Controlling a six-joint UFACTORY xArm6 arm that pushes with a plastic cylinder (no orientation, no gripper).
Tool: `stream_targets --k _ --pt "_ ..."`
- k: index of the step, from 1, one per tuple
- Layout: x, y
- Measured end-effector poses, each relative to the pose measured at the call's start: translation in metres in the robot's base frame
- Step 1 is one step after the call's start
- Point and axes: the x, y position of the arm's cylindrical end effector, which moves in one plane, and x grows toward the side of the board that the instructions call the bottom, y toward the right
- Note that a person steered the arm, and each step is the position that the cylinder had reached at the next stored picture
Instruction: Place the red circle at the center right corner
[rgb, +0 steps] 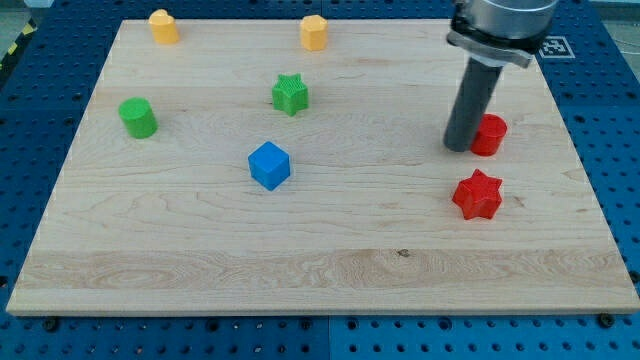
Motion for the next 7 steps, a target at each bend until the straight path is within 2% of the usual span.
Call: stream_targets --k 4,5,7 --pt "0.0 0.06" --pt "0.0 0.059" --pt "0.0 0.015"
